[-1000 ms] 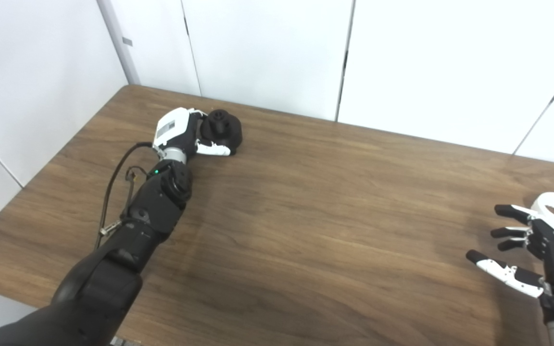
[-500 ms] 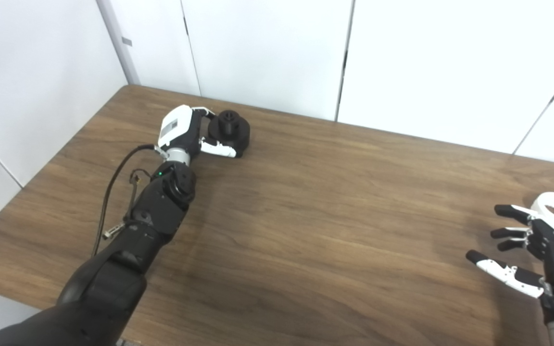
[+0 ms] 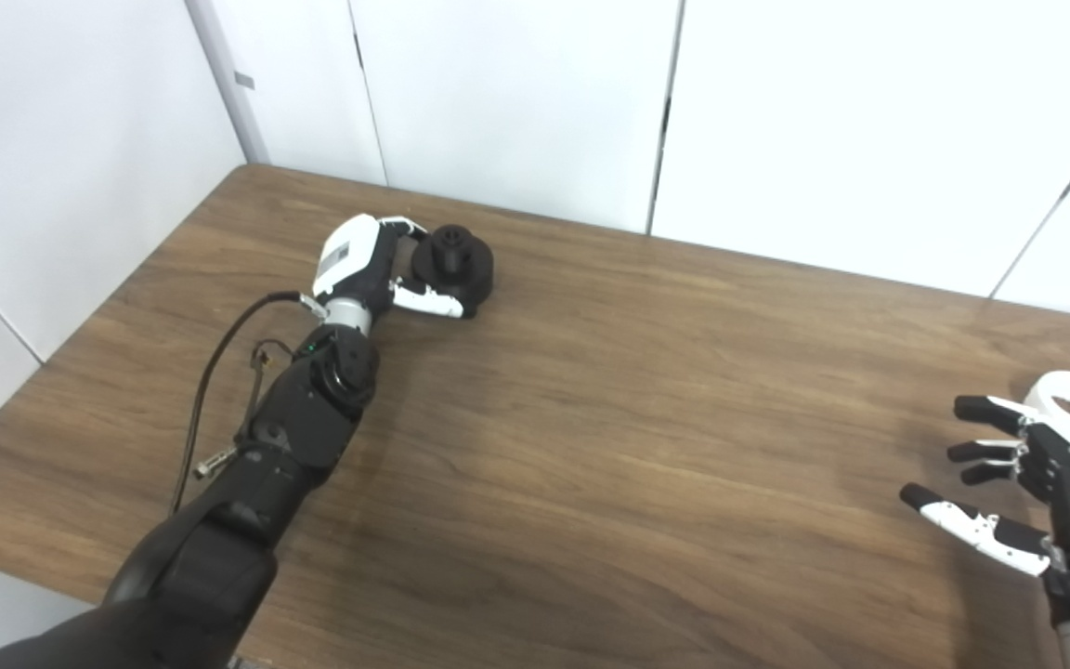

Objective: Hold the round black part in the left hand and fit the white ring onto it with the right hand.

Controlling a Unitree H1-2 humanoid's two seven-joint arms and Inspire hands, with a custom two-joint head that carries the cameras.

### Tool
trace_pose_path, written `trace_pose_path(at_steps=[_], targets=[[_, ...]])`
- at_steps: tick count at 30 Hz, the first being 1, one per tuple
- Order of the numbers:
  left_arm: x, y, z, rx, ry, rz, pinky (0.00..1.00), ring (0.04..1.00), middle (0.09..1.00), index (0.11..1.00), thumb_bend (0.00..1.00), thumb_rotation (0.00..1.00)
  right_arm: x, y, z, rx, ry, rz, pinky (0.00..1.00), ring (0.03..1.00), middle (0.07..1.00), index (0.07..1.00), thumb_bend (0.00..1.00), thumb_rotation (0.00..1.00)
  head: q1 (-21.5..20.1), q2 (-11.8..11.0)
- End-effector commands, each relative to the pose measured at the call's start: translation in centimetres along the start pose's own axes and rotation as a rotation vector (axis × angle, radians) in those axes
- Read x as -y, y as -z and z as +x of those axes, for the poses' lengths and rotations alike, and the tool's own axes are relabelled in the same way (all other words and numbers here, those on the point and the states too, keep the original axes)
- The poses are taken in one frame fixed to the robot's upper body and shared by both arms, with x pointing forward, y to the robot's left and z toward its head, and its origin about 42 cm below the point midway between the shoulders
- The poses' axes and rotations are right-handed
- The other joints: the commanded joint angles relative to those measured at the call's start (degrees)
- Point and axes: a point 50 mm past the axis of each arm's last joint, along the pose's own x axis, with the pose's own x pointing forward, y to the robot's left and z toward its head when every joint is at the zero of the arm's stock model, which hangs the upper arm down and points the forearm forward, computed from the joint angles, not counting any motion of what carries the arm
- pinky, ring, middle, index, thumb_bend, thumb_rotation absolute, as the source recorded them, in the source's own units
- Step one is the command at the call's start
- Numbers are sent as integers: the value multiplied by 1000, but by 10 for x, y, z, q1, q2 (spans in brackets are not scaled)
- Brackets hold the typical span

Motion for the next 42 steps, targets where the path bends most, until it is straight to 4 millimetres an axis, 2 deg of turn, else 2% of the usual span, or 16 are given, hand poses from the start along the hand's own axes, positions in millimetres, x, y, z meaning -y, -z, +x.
trace_pose_path(at_steps=[1,9,15,24,29,42], targets=[[-20,-22,12,97,-43,-17,906,937,874,482,525,61,6,-14,12,83,16,-9,480,575,720,695,609,9,0,0],[-7,-26,-4,167,42,11,944,945,880,482,524,63,6,-15,12,88,15,-5,478,577,725,694,602,25,1,0],[5,-30,-15,203,129,-14,899,955,902,483,524,64,5,-15,13,92,16,-8,479,574,722,691,606,8,-2,2],[15,-47,-28,309,198,-49,908,962,920,483,524,65,4,-17,13,92,19,-4,476,573,719,696,607,0,-6,4],[18,-63,-37,348,253,-46,924,976,933,483,525,64,3,-18,14,98,19,-1,478,566,709,690,606,0,-8,4],[42,-91,-67,529,401,-57,936,978,946,483,523,71,4,-19,14,103,22,1,467,562,706,688,599,0,-9,6]])
